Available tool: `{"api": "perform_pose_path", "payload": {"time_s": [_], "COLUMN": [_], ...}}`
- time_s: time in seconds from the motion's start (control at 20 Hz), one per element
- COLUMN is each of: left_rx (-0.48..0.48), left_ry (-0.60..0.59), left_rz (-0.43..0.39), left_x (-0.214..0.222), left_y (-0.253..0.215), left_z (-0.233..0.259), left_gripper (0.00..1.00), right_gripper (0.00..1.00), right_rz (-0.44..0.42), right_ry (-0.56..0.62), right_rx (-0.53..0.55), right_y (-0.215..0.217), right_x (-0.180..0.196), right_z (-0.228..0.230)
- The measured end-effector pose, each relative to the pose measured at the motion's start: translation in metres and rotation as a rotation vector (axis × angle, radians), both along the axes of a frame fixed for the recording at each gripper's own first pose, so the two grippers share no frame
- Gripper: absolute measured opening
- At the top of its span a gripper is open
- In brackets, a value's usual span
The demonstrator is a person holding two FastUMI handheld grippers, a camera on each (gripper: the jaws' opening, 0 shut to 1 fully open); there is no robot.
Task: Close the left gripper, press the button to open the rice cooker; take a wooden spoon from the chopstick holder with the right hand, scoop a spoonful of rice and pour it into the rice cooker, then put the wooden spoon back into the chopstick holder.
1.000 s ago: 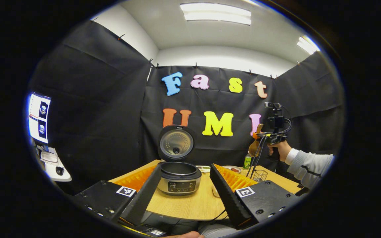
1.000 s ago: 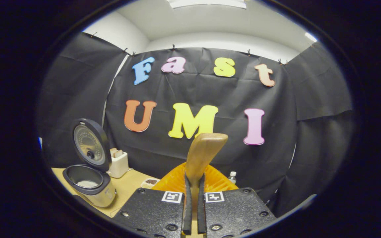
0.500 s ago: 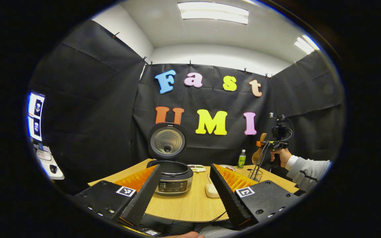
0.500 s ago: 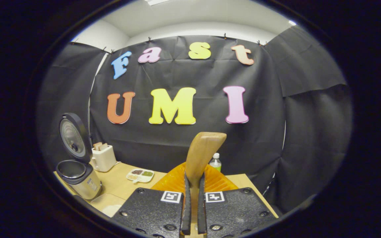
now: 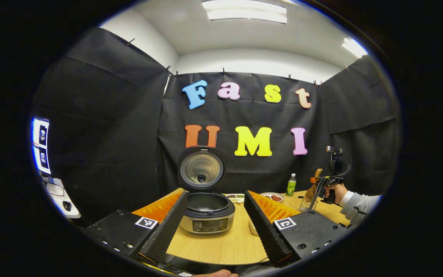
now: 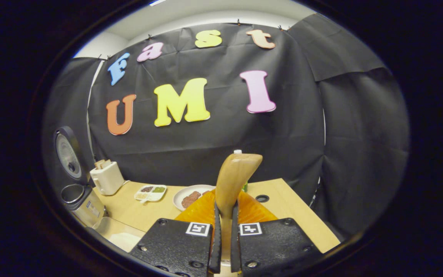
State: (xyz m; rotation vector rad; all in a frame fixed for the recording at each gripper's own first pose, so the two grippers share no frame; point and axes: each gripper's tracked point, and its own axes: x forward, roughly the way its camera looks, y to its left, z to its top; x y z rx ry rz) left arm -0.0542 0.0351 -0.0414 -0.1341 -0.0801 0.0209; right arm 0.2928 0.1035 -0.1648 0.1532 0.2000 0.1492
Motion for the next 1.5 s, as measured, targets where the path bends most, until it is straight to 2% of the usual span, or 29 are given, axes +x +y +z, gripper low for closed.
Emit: {"api": "perform_pose_path", "payload": {"time_s": [0.1,0.2,0.4,0.45,0.6,0.65,0.75,0.85,0.9,0.95,1.0,1.1,1.15,1.2,1.35,1.4,1.45,1.5], "left_rx": [-0.015,-0.027,-0.054,-0.062,-0.058,-0.055,-0.069,-0.068,-0.054,-0.045,-0.042,-0.053,-0.056,-0.064,-0.088,-0.097,-0.104,-0.106], "left_ry": [0.014,0.033,0.039,0.052,0.018,-0.018,-0.007,0.011,0.011,0.002,-0.016,-0.044,-0.056,-0.065,-0.084,-0.092,-0.095,-0.098], "left_rz": [0.001,0.005,-0.017,-0.026,-0.007,-0.019,-0.011,0.001,0.003,0.007,0.005,0.008,0.004,0.010,0.042,0.066,0.074,0.087], "left_x": [0.015,0.035,0.085,0.098,0.135,0.150,0.182,0.211,0.224,0.234,0.243,0.259,0.266,0.273,0.297,0.306,0.315,0.325], "left_y": [0.003,0.005,0.003,0.002,0.017,0.017,0.029,0.041,0.046,0.050,0.054,0.060,0.061,0.064,0.077,0.084,0.087,0.090], "left_z": [-0.001,-0.002,0.005,0.006,0.030,0.042,0.045,0.051,0.056,0.062,0.071,0.089,0.098,0.107,0.135,0.144,0.152,0.158], "left_gripper": [0.94,0.94,0.94,0.94,0.94,0.94,0.94,0.94,0.94,0.94,0.94,0.94,0.94,0.94,0.94,0.94,0.94,0.94], "right_gripper": [0.14,0.19,1.00,0.93,0.93,1.00,1.00,1.00,0.94,1.00,1.00,1.00,0.92,1.00,1.00,0.93,0.92,1.00], "right_rz": [0.013,0.011,-0.040,-0.060,-0.086,-0.086,-0.056,0.008,0.052,0.092,0.117,0.072,0.048,0.029,0.009,0.011,0.009,-0.002], "right_ry": [0.019,0.047,0.064,0.058,0.032,0.018,0.008,-0.019,-0.039,-0.054,-0.053,-0.030,-0.024,-0.019,-0.020,-0.042,-0.070,-0.089], "right_rx": [0.027,0.063,0.102,0.105,0.044,0.027,0.017,0.053,0.088,0.126,0.155,0.136,0.104,0.082,0.060,0.064,0.074,0.078], "right_y": [-0.001,-0.005,-0.024,-0.031,-0.042,-0.043,-0.043,-0.035,-0.028,-0.023,-0.022,-0.038,-0.047,-0.053,-0.061,-0.061,-0.065,-0.067], "right_x": [0.003,0.005,0.008,0.004,-0.010,-0.016,-0.041,-0.062,-0.074,-0.085,-0.096,-0.108,-0.115,-0.122,-0.150,-0.160,-0.167,-0.174], "right_z": [-0.009,-0.017,-0.020,-0.017,0.002,0.010,0.030,0.048,0.060,0.068,0.074,0.070,0.069,0.071,0.084,0.092,0.099,0.105]}}
